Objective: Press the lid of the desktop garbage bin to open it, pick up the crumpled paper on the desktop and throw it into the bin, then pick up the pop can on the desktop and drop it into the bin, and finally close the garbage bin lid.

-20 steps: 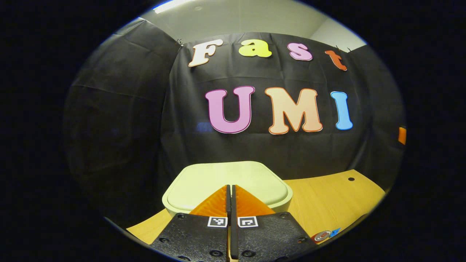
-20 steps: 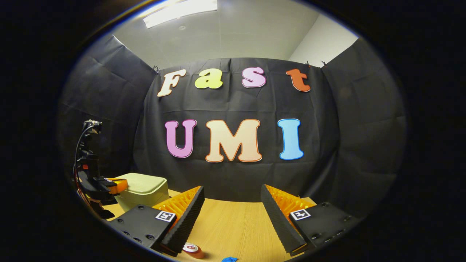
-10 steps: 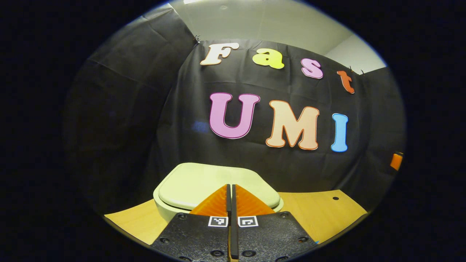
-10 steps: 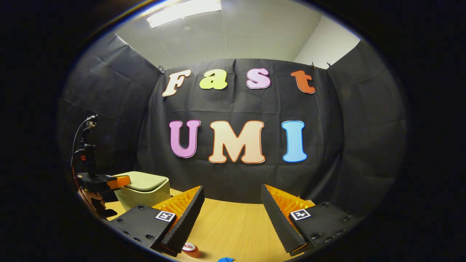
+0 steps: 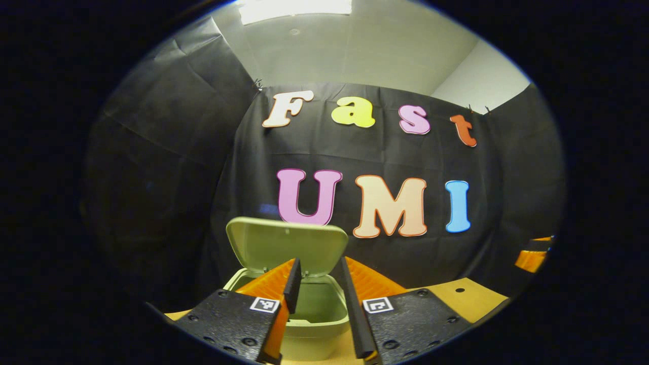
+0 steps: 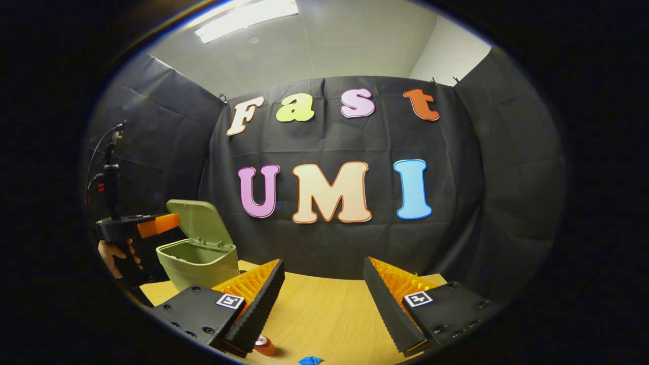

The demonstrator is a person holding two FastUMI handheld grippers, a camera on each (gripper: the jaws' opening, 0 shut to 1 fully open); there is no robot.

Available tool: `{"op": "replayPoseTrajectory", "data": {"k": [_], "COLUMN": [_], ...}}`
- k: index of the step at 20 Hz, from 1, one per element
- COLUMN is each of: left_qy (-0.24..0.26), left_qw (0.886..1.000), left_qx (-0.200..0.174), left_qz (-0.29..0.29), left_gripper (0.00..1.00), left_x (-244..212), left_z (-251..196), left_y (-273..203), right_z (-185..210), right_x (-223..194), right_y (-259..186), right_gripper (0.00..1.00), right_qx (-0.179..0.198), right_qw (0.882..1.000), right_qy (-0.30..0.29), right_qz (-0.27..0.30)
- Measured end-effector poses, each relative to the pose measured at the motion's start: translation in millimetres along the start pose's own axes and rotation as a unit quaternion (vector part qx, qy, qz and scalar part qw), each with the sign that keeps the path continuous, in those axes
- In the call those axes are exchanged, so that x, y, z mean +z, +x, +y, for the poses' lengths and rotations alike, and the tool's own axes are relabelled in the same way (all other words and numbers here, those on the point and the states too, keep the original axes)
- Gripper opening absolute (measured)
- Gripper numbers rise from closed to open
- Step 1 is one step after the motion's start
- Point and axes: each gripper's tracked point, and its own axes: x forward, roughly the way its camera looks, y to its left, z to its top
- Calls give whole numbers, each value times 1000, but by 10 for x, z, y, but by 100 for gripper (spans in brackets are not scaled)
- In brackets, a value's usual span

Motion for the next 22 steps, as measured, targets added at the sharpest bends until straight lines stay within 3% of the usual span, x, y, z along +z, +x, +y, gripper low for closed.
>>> {"op": "replayPoseTrajectory", "data": {"k": [4,6,10,15,22], "left_qy": [36,51,46,65,81], "left_qw": [999,998,999,998,997], "left_qx": [-9,-15,-22,-16,7], "left_qz": [-14,-16,-10,-3,6], "left_gripper": [78,87,93,92,92], "left_x": [109,136,139,196,208], "left_z": [-210,-349,-531,-622,-596], "left_y": [-125,-185,-310,-464,-579], "right_z": [-17,-22,14,13,10], "right_x": [-378,-645,-1171,-1872,-2936], "right_y": [35,28,11,-16,-197], "right_gripper": [98,98,98,99,99], "right_qx": [18,26,48,69,97], "right_qw": [999,998,992,981,951], "right_qy": [0,-5,-12,-26,-47], "right_qz": [38,65,115,182,289]}}
